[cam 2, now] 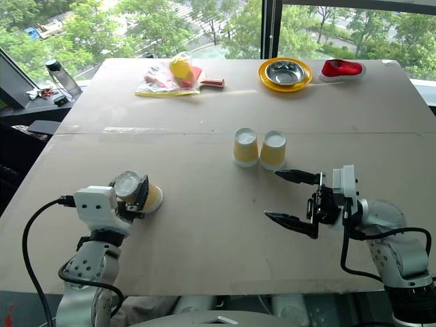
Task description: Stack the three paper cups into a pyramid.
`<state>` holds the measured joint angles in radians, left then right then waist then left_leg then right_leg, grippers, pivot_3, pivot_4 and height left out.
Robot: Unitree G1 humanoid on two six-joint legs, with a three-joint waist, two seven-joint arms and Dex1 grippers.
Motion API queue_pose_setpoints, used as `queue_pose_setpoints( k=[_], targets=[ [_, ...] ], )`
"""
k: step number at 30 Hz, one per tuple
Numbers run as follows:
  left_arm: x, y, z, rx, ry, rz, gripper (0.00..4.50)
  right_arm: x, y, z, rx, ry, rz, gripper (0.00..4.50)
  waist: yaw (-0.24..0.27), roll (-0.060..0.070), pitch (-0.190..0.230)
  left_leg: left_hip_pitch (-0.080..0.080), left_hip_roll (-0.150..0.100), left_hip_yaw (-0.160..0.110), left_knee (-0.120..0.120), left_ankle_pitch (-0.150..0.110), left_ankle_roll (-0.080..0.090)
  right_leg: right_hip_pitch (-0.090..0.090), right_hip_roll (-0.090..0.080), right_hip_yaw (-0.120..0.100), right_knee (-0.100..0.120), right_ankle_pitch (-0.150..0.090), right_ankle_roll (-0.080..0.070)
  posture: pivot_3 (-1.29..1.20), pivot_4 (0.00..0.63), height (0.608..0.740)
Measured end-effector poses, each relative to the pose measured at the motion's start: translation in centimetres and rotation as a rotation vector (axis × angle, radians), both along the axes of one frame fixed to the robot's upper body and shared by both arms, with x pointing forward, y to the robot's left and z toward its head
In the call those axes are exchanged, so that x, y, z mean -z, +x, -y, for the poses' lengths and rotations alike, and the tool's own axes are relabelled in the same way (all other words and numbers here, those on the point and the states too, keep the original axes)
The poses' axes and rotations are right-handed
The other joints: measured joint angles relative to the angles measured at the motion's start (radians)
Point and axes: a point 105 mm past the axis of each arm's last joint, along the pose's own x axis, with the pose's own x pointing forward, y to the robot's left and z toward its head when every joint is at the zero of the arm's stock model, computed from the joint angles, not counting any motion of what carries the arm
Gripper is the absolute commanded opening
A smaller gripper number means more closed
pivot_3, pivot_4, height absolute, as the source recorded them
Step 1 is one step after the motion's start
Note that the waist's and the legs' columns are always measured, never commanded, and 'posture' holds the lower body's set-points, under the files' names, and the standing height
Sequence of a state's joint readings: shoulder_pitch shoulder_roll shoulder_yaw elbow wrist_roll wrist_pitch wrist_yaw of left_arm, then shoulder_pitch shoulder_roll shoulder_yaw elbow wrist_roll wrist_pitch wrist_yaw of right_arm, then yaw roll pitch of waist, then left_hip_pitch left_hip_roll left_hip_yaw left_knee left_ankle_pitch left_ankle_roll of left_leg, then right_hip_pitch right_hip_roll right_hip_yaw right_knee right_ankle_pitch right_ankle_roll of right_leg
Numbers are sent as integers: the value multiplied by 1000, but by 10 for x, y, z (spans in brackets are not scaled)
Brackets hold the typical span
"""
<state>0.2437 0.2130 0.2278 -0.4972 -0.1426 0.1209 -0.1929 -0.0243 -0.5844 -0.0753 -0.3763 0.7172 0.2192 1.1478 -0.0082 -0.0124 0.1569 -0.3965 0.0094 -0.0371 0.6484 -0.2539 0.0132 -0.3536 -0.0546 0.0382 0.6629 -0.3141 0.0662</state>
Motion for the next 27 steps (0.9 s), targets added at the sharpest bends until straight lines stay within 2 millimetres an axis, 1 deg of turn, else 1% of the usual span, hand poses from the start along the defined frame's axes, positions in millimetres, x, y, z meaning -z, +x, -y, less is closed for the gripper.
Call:
queue_pose_setpoints(
  k=[2, 3, 4, 5, 7, 8, 9, 10, 11, 12, 13, 14, 15, 16, 18, 19, 20, 22, 24, 27],
  targets=[
    [-8, 6, 2, 27, 9, 25, 2353, 0, 0, 0, 3, 1, 0, 4500, 0, 0, 0, 0, 0, 0, 0, 0, 0, 0, 0, 0, 0, 0, 0, 0, 150, 740],
    [-14, 14, 6, 73, 4, 33, 2353, -1, 1, 2, 17, 4, 0, 4500, 3, 0, 0, 0, 0, -1, 0, 0, 0, 0, 0, -1, 1, 0, 0, 0, 150, 740],
    [-26, 25, 9, 131, 6, 53, 2353, -2, 2, 3, 36, 11, 2, 4500, 9, 0, 0, -1, 0, -3, 1, 0, 0, 0, 0, -3, 1, 0, 0, 0, 150, 740],
    [-39, 32, 12, 173, 11, 84, 2353, -5, 3, 5, 48, 19, 8, 4500, 9, 0, 0, -1, 0, -3, 1, 0, 0, 0, 0, -4, 1, 0, 0, 0, 150, 740],
    [-72, 53, 27, 349, -31, 133, 2353, -11, 8, 14, 125, 58, 11, 4500, 17, -1, 0, -1, -1, -4, 2, 0, 0, 0, 1, -5, 2, 0, 0, 0, 150, 740],
    [-81, 57, 31, 391, -33, 144, 2353, -13, 10, 16, 144, 69, 13, 4500, 18, -1, 0, -2, -1, -5, 2, 0, 0, 0, 1, -6, 2, 0, 0, 0, 150, 740],
    [-100, 62, 39, 477, -28, 170, 2353, -18, 13, 22, 187, 91, 16, 4500, 18, -1, 0, -1, -2, -4, 2, 0, -1, 0, 0, -5, 2, 0, 0, 0, 150, 740],
    [-116, 70, 51, 590, 15, 161, 2353, -22, 17, 31, 246, 113, 11, 4500, 18, -1, 0, -1, -4, -3, 3, 0, -1, 0, 0, -5, 1, 0, 0, 0, 150, 740],
    [-122, 73, 55, 625, 34, 159, 2353, -24, 18, 35, 268, 120, 13, 4500, 16, 0, 0, -1, -4, -3, 2, 0, -1, 0, 0, -5, 1, 0, 0, 0, 150, 740],
    [-125, 82, 64, 680, 60, 128, 2353, -23, 18, 41, 306, 116, 8, 4500, 16, 0, 0, -1, -4, -3, 2, 1, -1, 0, 0, -4, 1, 0, 1, 0, 150, 740],
    [-127, 87, 69, 705, 80, 109, 2353, -22, 19, 43, 317, 109, 1, 4500, 18, -1, 0, -2, -4, -4, 2, 1, -1, 0, 1, -6, 0, 0, 1, 0, 150, 740],
    [-131, 96, 78, 744, 95, 86, 2353, -21, 20, 46, 336, 101, 0, 4500, 20, -1, 0, -2, -4, -4, 2, 1, -1, 0, 1, -6, 1, 0, 1, 0, 150, 740],
    [-137, 105, 91, 799, 100, 66, 2353, -20, 20, 50, 358, 90, -3, 4500, 21, -1, 1, -3, -4, -4, 2, 1, -1, 0, 1, -7, 0, 0, 1, 0, 150, 740],
    [-142, 110, 101, 846, 102, 59, 2353, -18, 21, 52, 376, 81, -7, 4500, 22, -1, 1, -3, -4, -5, 2, 1, -2, 0, 1, -7, 0, 0, 1, 0, 150, 740],
    [-150, 113, 126, 960, 120, 51, 2353, -14, 22, 56, 411, 67, -12, 4500, 19, -1, 1, -3, -4, -4, 2, 2, -4, 0, 1, -6, 0, 0, 1, 0, 150, 740],
    [-150, 115, 143, 1036, 123, 33, 2353, -11, 22, 57, 430, 63, -23, 4500, 18, -1, 1, -4, -4, -4, 2, 3, -4, 0, 1, -6, 0, 0, 1, 0, 150, 740],
    [-147, 115, 153, 1081, 129, 16, 2353, -9, 22, 57, 441, 63, -27, 4500, 14, -1, 1, -3, -4, -3, 1, 3, -4, 0, 1, -6, 0, 0, 1, 0, 150, 740],
    [-138, 116, 166, 1153, 135, -35, 2353, -5, 21, 58, 462, 47, -29, 4500, 0, 0, 1, -3, -4, -3, 1, 3, -4, -1, 2, -5, 0, 0, 1, 0, 150, 740],
    [-132, 119, 175, 1193, 88, -67, 2353, -2, 21, 61, 500, 50, -37, 4500, -8, 0, 2, -3, -3, -4, 1, 2, -4, -1, 2, -5, 1, 0, 1, 0, 150, 740],
    [-133, 117, 186, 1243, 103, -63, 2353, -2, 20, 61, 521, 61, -32, 4500, -10, 0, 2, -3, -3, -3, 1, 2, -3, -2, 2, -4, 1, 0, 1, 0, 150, 740]
  ],
)
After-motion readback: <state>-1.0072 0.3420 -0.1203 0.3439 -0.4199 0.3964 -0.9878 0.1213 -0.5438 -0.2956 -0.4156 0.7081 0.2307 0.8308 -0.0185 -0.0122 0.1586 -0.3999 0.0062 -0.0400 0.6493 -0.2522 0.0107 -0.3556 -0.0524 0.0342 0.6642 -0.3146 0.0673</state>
